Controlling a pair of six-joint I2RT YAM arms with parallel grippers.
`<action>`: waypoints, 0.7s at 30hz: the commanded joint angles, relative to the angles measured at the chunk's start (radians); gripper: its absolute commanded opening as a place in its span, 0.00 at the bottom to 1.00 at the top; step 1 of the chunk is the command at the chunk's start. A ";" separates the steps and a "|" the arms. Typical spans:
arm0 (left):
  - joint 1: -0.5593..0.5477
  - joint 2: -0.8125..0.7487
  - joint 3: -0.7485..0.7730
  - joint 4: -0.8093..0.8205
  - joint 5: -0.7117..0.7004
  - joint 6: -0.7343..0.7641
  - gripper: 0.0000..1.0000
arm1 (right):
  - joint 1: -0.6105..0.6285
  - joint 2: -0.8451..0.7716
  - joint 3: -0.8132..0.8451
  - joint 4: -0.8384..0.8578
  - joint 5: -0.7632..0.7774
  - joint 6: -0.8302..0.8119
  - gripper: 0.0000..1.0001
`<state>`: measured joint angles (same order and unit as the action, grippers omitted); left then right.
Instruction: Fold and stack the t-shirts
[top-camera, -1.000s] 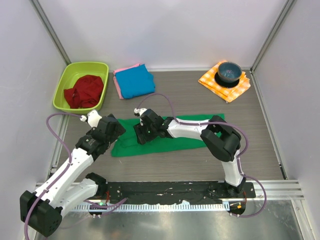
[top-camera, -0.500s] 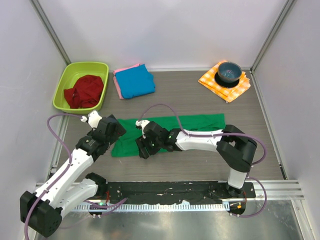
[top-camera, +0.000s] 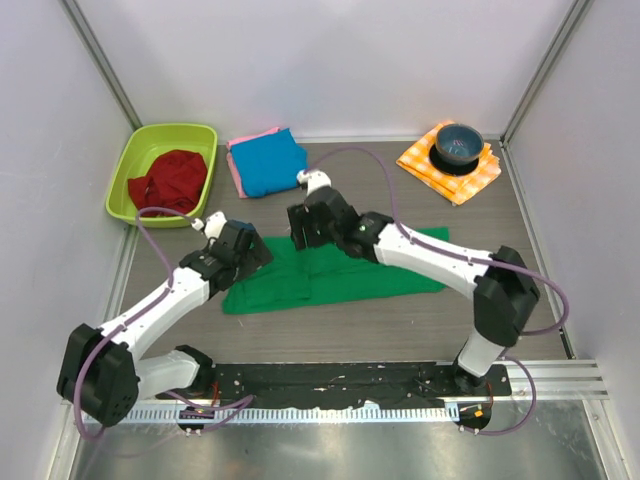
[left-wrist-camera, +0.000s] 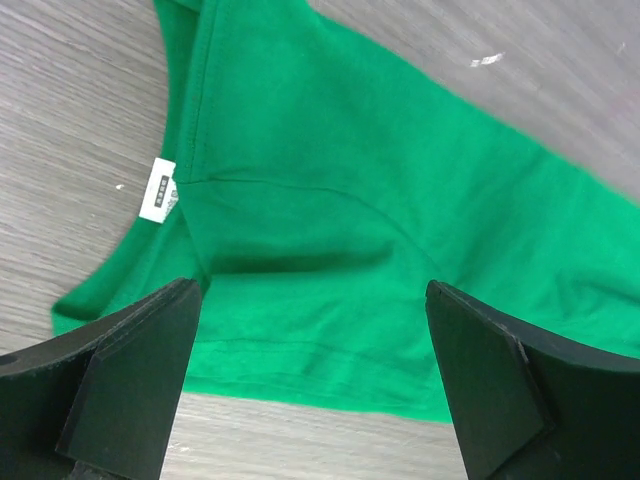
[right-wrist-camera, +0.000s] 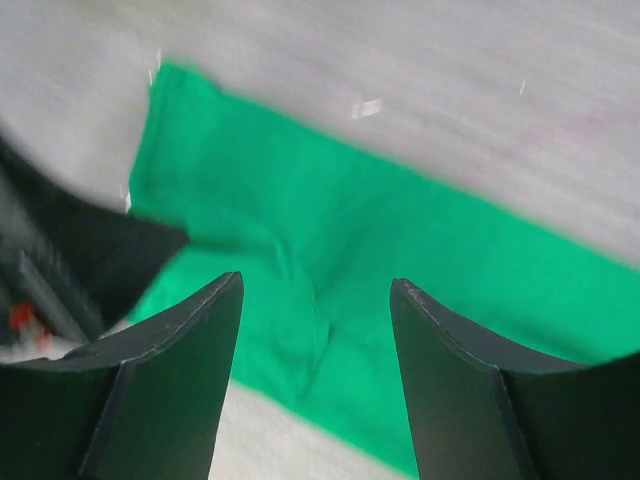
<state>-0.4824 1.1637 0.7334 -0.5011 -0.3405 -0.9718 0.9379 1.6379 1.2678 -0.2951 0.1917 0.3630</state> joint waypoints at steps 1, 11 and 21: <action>-0.004 -0.088 -0.044 0.027 -0.075 -0.181 1.00 | -0.028 0.166 0.194 -0.079 -0.015 -0.078 0.67; -0.002 -0.058 -0.118 0.143 -0.025 -0.268 1.00 | -0.194 0.225 0.132 -0.061 0.034 -0.050 0.67; -0.002 0.126 -0.068 0.326 0.001 -0.281 1.00 | -0.431 -0.099 -0.203 -0.056 0.343 0.065 0.66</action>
<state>-0.4847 1.2453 0.6060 -0.2749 -0.3412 -1.2465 0.5491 1.6375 1.1236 -0.3862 0.3908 0.3641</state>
